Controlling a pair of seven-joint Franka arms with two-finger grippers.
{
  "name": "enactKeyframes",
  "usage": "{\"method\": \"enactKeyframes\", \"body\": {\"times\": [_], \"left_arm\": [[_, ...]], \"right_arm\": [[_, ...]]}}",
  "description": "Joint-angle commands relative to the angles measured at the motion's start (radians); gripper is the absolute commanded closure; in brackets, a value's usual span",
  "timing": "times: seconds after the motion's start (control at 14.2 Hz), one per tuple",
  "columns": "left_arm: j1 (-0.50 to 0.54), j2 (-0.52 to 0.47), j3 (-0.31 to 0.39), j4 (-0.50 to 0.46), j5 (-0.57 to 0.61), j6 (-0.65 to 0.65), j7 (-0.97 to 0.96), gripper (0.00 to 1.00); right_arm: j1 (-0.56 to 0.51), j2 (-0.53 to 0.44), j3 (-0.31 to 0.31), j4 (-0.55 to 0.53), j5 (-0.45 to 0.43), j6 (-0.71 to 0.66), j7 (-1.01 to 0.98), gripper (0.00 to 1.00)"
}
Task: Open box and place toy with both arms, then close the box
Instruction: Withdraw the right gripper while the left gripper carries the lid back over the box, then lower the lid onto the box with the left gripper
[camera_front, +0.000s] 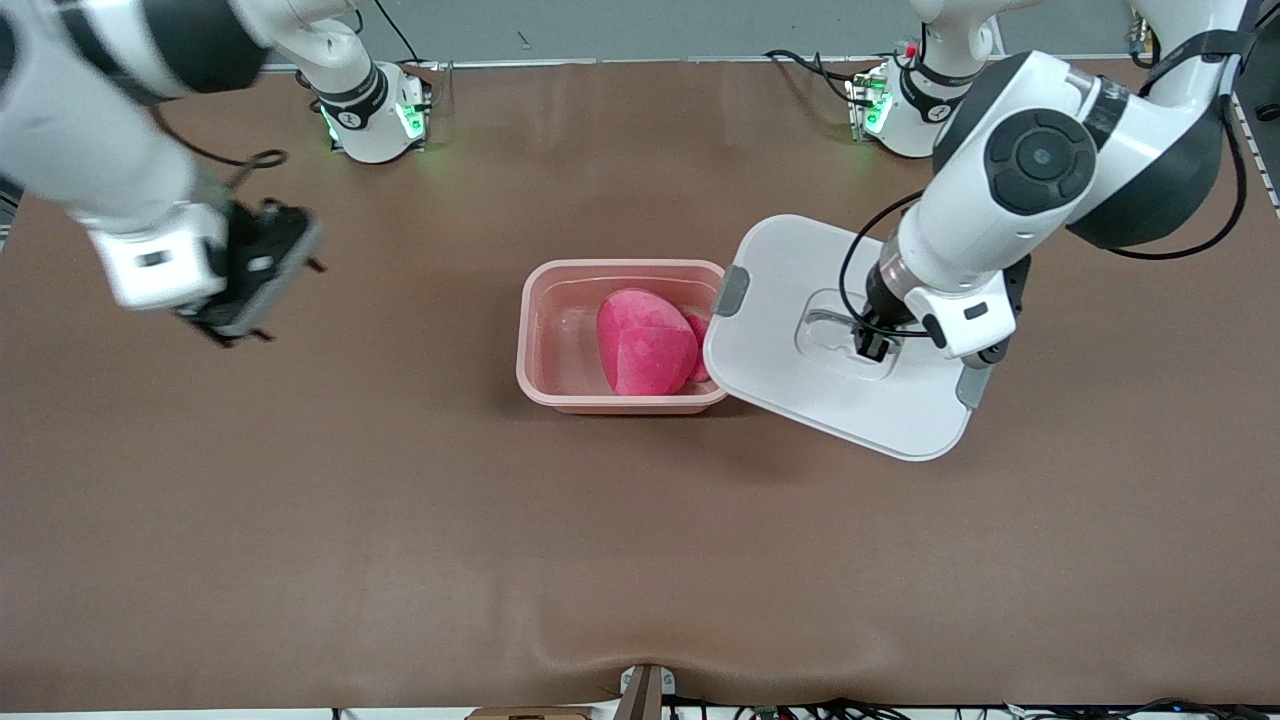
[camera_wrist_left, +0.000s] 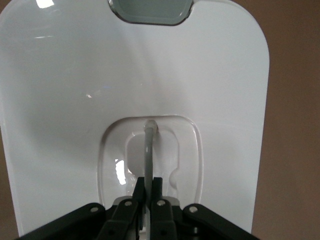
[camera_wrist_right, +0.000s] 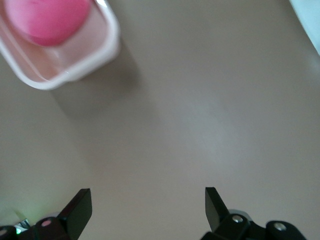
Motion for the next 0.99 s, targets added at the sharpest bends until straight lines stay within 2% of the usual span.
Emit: {"method": "enactKeyframes", "body": {"times": [0.0,0.35,0.42,0.56,0.63,0.77,0.92], "left_arm": [[-0.044,-0.001,-0.001,-0.003,0.0,0.046,-0.118,1.0],[-0.145,0.025,0.002,-0.011,0.004,0.143,-0.346,1.0],[-0.163,0.028,0.003,-0.019,0.029,0.165,-0.383,1.0],[-0.214,0.069,0.003,-0.025,0.1,0.189,-0.495,1.0],[-0.24,0.09,0.003,-0.025,0.149,0.208,-0.564,1.0],[-0.278,0.123,0.003,-0.022,0.213,0.226,-0.661,1.0],[-0.315,0.127,0.003,-0.026,0.225,0.243,-0.725,1.0]], "right_arm": [[-0.093,-0.06,0.018,-0.014,0.006,-0.013,0.092,0.0],[-0.197,-0.118,0.013,-0.03,-0.014,-0.021,0.318,0.0],[-0.232,-0.121,0.01,-0.03,-0.012,-0.021,0.328,0.0],[-0.226,-0.121,-0.06,-0.027,-0.011,-0.023,0.387,0.0],[-0.228,-0.123,-0.073,-0.026,-0.012,-0.024,0.425,0.0],[-0.248,-0.12,-0.074,-0.03,-0.011,-0.027,0.49,0.0],[-0.269,-0.118,-0.073,-0.03,0.008,-0.067,0.615,0.0]]}}
